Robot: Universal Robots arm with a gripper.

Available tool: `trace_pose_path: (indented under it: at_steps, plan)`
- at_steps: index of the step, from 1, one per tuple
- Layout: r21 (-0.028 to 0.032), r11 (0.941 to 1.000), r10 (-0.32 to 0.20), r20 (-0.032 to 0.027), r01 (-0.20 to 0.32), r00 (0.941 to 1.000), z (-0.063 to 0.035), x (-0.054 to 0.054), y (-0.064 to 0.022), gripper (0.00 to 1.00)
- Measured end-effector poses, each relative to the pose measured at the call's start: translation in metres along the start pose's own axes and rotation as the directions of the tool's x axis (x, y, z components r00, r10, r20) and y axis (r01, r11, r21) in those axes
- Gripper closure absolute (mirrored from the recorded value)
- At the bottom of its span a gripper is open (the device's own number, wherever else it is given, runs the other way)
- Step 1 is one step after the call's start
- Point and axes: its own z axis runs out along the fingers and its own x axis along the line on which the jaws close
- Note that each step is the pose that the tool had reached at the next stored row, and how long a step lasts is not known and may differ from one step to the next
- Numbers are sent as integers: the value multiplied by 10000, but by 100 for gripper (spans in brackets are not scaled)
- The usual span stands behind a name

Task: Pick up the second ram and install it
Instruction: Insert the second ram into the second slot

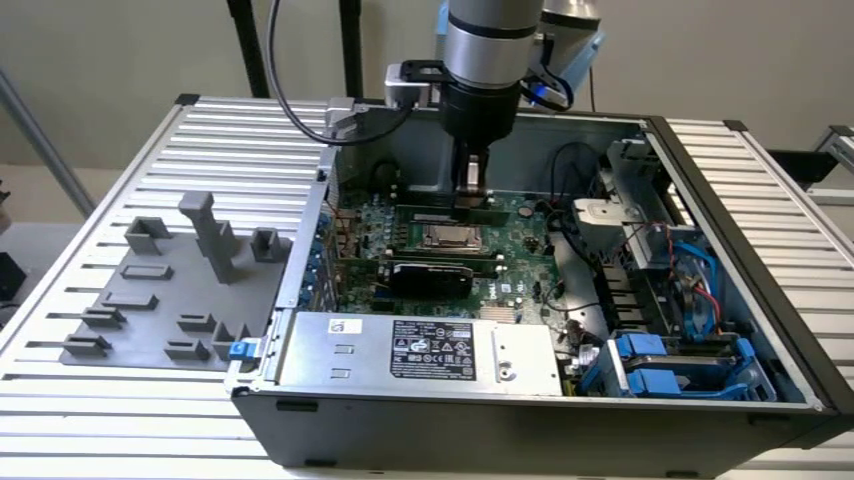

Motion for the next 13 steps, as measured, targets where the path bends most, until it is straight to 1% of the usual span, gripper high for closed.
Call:
trace_pose_path:
  at_steps: [13]
  plan:
    - [-1, 10000, 0, -2, 0, 10000, 237, 0, 5, 100]
